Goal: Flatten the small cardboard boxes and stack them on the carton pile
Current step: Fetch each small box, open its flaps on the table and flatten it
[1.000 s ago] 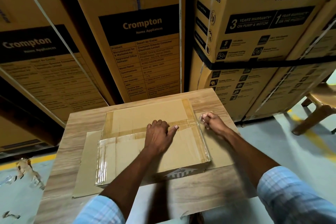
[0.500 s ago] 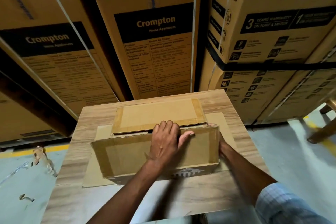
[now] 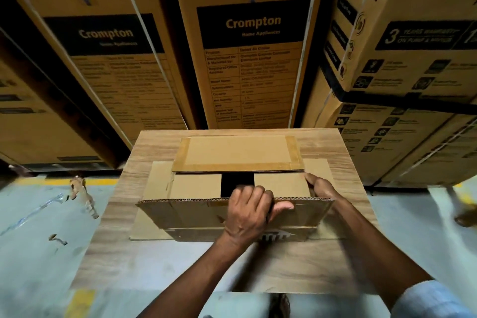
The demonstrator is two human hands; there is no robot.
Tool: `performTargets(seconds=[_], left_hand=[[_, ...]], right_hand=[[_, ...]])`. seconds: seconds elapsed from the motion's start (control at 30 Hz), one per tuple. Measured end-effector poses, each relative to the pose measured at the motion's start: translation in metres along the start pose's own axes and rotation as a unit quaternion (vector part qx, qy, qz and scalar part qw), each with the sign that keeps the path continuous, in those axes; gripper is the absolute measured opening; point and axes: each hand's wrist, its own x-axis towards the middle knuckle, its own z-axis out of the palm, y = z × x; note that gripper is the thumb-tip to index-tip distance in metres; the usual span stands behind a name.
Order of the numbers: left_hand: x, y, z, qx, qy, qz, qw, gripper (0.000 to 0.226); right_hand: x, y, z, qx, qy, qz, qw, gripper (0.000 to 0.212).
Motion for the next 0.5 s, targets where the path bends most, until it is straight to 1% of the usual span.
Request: performTargets(seconds=[0.03,0.07,0.17,0.2,0.27,0.33,0.37,0.4,0.43,0.5], left_hand=[[0.000,0.002,-0.006,-0.003,-0.006,-0.002,1.000,0.053],[-0.001,0.003,-0.012,-0.007,-0.013,-0.001,1.000,0.052],[-0.004,0.009,-0.032,-0.038,-0.043,-0.002,0.998,0.049],[-0.006,0.011,-0.039,-0.053,-0.056,-0.009,0.997,0.047],[-0.014,0.018,-0.056,-0.085,-0.094,-0.023,0.992,0.045],[-0.028,0.026,-0.072,-0.102,-0.139,-0.017,0.985,0.044],[-0.035,0.029,-0.081,-0.098,-0.162,-0.005,0.982,0.041],[-0.044,0.031,-0.089,-0.092,-0.192,0.010,0.977,0.034],[-0.052,0.034,-0.095,-0.089,-0.226,0.022,0.970,0.031],[-0.065,0.038,-0.105,-0.101,-0.295,0.018,0.950,0.042]], right_hand=[[-0.006,-0.006,-0.001,-0.027,-0.005,0.005,1.000,0.051],[-0.011,-0.011,-0.002,-0.046,0.005,-0.012,0.999,0.057],[-0.035,-0.032,-0.006,-0.137,0.060,-0.092,0.984,0.068],[-0.043,-0.041,-0.008,-0.167,0.069,-0.123,0.976,0.067],[-0.060,-0.058,-0.010,-0.254,0.071,-0.163,0.951,0.058],[-0.078,-0.077,-0.003,-0.338,0.065,-0.169,0.924,0.043],[-0.088,-0.087,0.006,-0.377,0.059,-0.164,0.910,0.040],[-0.098,-0.093,0.019,-0.406,0.051,-0.159,0.898,0.041],[-0.105,-0.096,0.035,-0.427,0.043,-0.155,0.890,0.048],[-0.110,-0.093,0.067,-0.458,0.031,-0.134,0.878,0.071]])
